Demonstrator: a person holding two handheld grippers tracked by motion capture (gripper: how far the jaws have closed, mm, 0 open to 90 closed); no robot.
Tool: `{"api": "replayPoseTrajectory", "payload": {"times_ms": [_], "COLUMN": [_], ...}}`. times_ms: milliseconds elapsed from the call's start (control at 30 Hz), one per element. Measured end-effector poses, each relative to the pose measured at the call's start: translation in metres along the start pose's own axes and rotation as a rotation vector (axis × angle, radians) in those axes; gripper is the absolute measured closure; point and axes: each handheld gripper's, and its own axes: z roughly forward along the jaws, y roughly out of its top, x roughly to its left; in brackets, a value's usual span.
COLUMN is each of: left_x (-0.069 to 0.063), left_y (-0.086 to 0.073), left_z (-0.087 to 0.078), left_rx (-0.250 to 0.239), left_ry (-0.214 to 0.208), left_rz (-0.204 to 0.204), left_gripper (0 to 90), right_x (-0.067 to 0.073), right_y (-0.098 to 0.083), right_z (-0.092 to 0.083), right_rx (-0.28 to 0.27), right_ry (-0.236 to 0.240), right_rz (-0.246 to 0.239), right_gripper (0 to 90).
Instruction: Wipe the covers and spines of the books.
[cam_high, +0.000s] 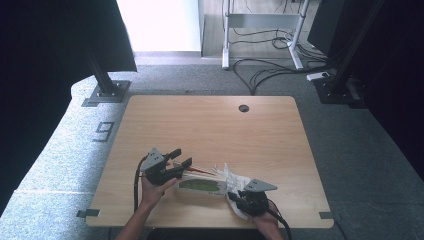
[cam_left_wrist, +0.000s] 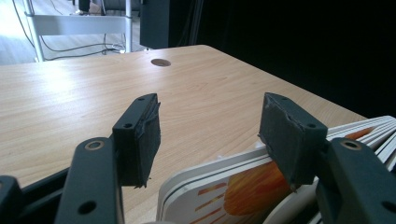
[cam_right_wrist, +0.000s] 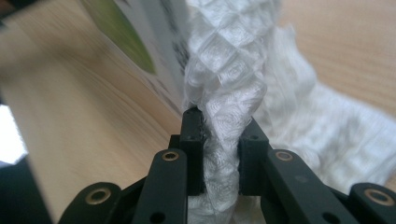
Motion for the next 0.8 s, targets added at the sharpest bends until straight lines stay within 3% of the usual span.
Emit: {"api": "replayPoseTrajectory", "payload": {"times_ms": [233,300,367,567,700,800], "left_x": [0.0,0.0,0.0,0.0,0.001,0.001], "left_y": [0.0,0.0,0.0,0.0,0.0,0.0], "left_z": [0.0,0.0,0.0,0.0,0.0,0.0], "left_rx": [0.002,0.002,0.002,0.003,0.005,0.006], "left_ry": [0.002,0.0,0.0,-0.003,-0.005,-0.005], "left_rz": [-0.002,-0.007,-0.007,-0.005,-0.004,-0.005], "left_gripper": [38.2,38.3,38.3,38.2,38.1,38.1], "right_x": [0.022,0.029,0.035,0.023,0.013,0.008], "right_y": [0.027,0.034,0.037,0.029,0.021,0.024], "right_z": [-0.04,-0.043,-0.038,-0.032,-0.037,-0.044], "right_rx": [-0.219,-0.233,-0.214,-0.226,-0.289,-0.326], "right_ry": [0.055,0.057,0.031,0.098,0.143,0.128], "right_rz": [-0.065,-0.113,-0.154,-0.071,-0.013,0.001], "right_gripper": [75.6,75.4,75.3,75.3,75.2,75.2]}}
